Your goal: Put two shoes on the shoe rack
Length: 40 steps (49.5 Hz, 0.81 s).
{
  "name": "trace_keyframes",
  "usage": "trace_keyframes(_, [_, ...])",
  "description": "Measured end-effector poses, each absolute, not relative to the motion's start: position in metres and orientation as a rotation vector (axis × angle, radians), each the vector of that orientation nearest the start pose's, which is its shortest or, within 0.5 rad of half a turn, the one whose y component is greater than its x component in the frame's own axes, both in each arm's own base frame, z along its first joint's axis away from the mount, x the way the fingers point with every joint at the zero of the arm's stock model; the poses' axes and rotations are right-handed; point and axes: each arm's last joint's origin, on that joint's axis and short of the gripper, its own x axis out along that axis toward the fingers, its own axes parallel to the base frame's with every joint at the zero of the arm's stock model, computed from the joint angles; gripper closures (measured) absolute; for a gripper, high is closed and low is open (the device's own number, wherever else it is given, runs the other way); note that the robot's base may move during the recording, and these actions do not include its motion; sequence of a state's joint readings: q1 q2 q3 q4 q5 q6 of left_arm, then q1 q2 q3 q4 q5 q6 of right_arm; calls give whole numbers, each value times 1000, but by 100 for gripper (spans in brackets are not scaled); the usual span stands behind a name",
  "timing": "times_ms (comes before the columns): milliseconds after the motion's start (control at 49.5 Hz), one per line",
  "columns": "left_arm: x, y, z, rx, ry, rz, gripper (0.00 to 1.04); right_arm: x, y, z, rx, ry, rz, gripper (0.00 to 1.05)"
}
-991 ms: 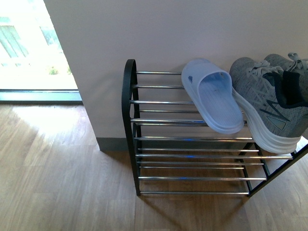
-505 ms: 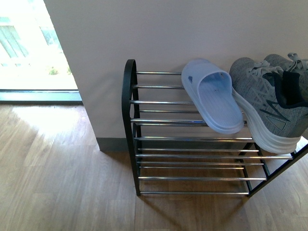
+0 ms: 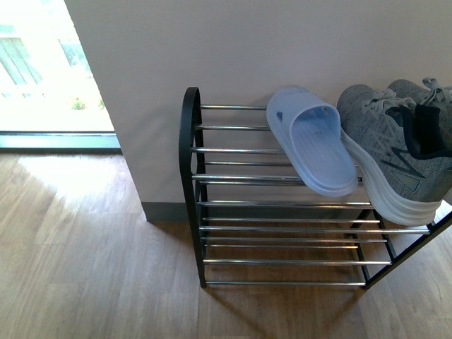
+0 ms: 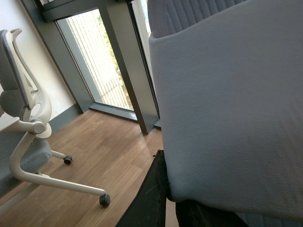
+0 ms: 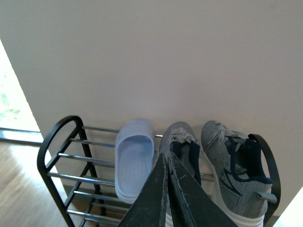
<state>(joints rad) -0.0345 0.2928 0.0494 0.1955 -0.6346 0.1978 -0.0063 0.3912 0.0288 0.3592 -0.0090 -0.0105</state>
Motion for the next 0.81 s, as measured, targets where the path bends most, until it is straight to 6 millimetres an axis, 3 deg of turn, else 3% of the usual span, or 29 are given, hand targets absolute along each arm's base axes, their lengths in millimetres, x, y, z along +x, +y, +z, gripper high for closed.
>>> trace_keyframes(809, [111,13,175,208,105,594,102,108,0,172,-10,-18,-4,103])
